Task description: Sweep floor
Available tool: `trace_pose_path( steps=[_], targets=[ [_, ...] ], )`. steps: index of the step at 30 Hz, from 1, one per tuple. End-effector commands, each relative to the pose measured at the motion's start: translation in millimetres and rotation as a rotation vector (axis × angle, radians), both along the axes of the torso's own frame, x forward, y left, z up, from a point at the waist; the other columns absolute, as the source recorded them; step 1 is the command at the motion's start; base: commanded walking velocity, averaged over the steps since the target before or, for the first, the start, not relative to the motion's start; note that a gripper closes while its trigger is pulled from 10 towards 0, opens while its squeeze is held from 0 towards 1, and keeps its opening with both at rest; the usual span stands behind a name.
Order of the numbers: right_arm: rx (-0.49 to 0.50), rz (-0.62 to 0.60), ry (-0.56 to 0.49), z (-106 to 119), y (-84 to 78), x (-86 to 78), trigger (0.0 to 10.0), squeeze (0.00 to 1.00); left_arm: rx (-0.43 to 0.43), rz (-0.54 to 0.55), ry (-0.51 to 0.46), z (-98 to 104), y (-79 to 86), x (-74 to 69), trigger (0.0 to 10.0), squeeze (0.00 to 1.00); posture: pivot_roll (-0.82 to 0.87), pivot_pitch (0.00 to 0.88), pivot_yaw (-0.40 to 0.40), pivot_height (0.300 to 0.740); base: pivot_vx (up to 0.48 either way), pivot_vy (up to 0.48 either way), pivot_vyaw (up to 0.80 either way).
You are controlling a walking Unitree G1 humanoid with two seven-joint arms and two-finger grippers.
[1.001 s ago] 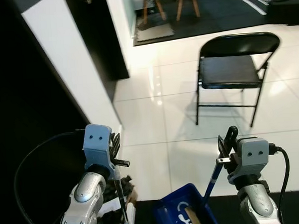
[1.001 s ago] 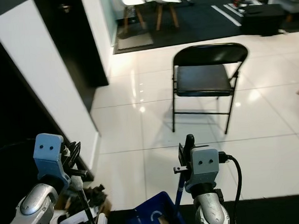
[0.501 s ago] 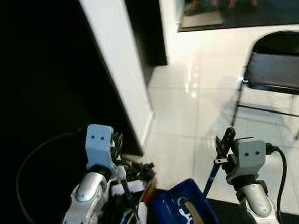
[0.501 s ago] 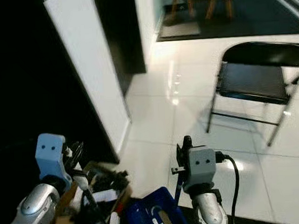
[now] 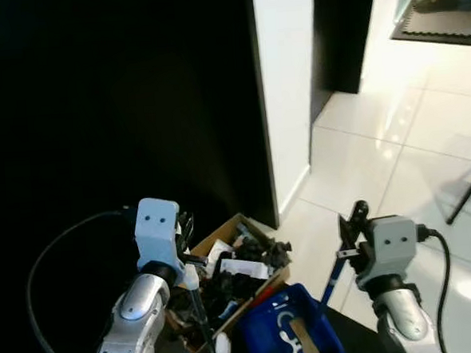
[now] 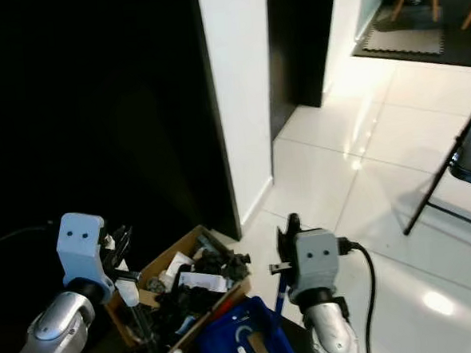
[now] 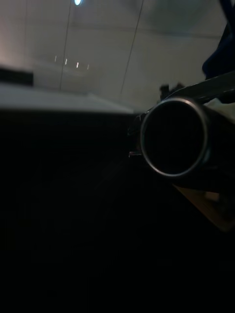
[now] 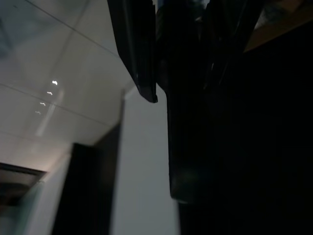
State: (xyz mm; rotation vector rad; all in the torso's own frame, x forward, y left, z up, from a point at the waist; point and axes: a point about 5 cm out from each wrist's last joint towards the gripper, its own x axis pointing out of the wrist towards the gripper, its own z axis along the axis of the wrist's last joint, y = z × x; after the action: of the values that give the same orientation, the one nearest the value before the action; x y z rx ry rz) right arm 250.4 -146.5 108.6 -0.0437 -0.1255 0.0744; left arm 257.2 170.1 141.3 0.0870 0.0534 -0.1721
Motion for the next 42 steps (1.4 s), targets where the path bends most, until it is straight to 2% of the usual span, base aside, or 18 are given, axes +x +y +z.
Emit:
trace_pose_path(
  steps=[1,37,42],
  targets=[
    [0.023,0.01,-0.023,5.4,3.0,-1.0,10.0,0.0,0.048,0.031,-0.006,1.0,7.4,-0.6,10.0,0.0,0.0,0.107,0.122,0.74,0.0,0.0,0.8],
    [0.015,-0.009,-0.008,2.6,0.0,-4.3,10.0,0.0,0.042,0.032,0.004,-0.8,4.3,6.1,10.0,0.0,-0.01,0.115,0.124,0.74,0.0,0.0,0.8],
    [0.005,-0.008,0.0,1.5,-2.2,-2.4,10.0,0.0,0.015,0.058,-0.002,-1.1,3.4,12.1,10.0,0.0,-0.03,0.114,0.102,0.74,0.0,0.0,0.69]
  ],
)
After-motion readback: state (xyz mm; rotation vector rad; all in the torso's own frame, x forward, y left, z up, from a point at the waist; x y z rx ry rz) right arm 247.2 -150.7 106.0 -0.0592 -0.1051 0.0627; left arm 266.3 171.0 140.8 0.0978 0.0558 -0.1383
